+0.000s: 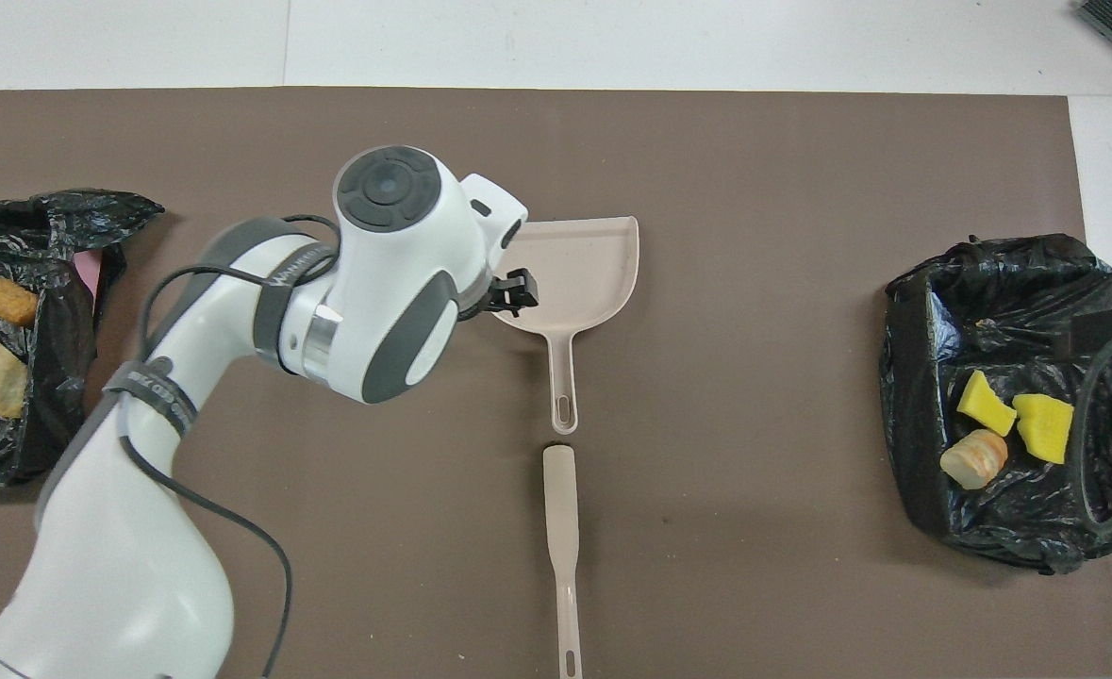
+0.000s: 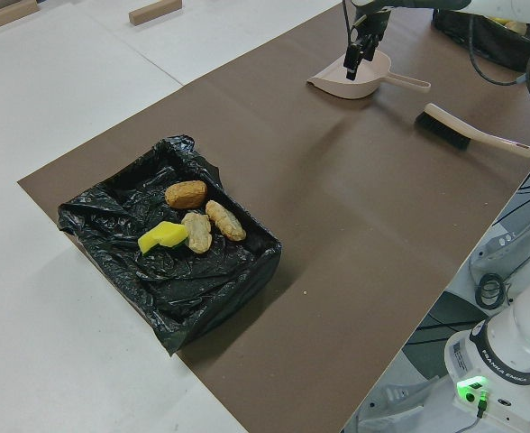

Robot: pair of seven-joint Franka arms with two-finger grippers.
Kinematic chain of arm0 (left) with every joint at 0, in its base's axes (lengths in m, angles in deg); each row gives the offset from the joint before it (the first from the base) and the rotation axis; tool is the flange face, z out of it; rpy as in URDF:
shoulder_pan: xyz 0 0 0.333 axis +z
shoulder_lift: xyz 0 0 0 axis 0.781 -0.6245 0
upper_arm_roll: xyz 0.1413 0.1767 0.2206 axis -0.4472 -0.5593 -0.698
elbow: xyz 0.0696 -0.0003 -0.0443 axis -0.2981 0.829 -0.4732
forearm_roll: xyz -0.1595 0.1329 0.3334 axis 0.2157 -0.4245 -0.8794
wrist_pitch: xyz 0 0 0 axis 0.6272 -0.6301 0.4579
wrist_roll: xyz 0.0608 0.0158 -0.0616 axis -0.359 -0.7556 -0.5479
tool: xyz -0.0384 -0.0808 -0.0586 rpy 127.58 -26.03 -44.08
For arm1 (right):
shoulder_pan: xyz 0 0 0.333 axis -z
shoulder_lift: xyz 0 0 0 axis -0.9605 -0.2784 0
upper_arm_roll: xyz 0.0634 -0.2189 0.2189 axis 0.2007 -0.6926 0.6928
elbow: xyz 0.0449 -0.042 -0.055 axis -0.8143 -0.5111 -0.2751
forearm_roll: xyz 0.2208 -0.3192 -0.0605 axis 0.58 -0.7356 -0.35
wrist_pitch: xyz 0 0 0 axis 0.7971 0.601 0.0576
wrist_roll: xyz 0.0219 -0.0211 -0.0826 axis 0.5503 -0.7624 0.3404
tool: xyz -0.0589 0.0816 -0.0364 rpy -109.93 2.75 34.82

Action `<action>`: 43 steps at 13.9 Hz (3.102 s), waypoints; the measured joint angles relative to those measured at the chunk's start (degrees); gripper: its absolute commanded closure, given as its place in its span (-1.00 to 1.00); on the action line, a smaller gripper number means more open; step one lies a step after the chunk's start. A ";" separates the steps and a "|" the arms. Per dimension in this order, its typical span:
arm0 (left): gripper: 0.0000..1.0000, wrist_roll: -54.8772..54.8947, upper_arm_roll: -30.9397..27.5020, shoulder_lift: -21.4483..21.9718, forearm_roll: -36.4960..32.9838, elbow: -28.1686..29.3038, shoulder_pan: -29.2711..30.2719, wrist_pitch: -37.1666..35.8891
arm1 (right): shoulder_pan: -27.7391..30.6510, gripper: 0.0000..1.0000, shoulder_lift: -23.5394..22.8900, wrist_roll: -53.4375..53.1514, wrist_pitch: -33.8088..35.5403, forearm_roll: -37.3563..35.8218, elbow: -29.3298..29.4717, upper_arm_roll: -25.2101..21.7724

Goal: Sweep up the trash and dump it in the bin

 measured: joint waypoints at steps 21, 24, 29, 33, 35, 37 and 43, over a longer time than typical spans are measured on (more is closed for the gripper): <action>-1.00 34.20 -0.56 13.40 -3.94 3.74 24.56 -9.31 | 0.00 -1.00 0.32 0.00 0.00 0.00 -0.57 0.00; -1.00 34.03 -0.65 17.51 -3.99 5.52 24.98 -12.52 | 0.00 -1.00 0.32 0.00 0.00 0.00 -0.60 0.00; -1.00 32.40 -0.75 21.88 -4.03 5.67 25.27 -18.21 | 0.00 -1.00 0.33 0.00 0.00 0.00 -0.64 0.00; -1.00 29.89 -0.68 24.54 -4.03 5.70 25.27 -21.14 | 0.00 -1.00 0.34 0.00 0.00 0.00 -0.65 0.00; -1.00 29.62 -0.68 25.37 -4.03 5.71 25.27 -21.86 | 0.00 -1.00 0.36 0.00 0.00 0.00 -0.65 0.00; -1.00 29.58 -0.68 25.81 -4.03 5.78 25.27 -22.30 | 0.00 -1.00 0.36 0.00 0.00 0.00 -0.67 0.00; -1.00 29.58 -0.64 26.12 -4.03 5.64 25.27 -23.75 | -0.04 -1.00 0.48 0.04 -1.15 0.00 -1.14 0.00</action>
